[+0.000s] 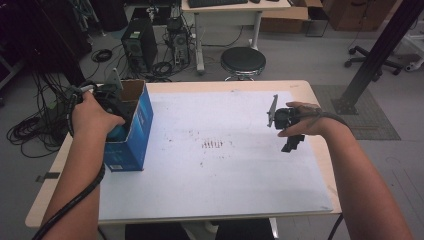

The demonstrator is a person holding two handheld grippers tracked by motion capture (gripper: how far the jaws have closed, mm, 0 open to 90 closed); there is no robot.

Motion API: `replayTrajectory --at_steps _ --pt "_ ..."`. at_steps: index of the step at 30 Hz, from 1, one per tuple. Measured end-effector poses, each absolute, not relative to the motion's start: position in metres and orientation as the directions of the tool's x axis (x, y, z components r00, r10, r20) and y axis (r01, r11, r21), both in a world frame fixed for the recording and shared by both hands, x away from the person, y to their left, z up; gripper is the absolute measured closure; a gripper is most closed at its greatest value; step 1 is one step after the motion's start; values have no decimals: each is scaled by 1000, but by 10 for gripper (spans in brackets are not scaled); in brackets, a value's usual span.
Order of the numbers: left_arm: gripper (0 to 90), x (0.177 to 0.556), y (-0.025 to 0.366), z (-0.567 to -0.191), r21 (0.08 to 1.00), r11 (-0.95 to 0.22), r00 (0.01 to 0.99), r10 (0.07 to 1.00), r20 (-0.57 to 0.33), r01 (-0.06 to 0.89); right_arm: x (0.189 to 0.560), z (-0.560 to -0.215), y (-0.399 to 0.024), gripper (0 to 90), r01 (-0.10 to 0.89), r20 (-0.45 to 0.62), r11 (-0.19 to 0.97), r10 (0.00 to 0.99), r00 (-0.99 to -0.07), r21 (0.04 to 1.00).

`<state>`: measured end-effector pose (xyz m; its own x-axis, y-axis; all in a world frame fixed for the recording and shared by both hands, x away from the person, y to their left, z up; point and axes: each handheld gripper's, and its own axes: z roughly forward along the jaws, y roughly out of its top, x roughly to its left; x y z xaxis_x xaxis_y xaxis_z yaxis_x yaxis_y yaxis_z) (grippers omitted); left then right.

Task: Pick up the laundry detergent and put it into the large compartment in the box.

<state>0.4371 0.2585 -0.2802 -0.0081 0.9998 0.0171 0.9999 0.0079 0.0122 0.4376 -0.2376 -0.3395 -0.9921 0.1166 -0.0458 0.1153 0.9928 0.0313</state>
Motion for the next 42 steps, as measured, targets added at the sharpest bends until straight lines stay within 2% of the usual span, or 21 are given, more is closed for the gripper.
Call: replayTrajectory --at_steps 28,42 --pt "369 437 257 -285 32 -2 2 1000 21 999 436 -341 -240 62 115 -48 993 117 -992 39" --pt "287 435 258 -281 71 -13 13 1000 10 997 436 -342 -239 61 118 -46 992 119 -992 36"
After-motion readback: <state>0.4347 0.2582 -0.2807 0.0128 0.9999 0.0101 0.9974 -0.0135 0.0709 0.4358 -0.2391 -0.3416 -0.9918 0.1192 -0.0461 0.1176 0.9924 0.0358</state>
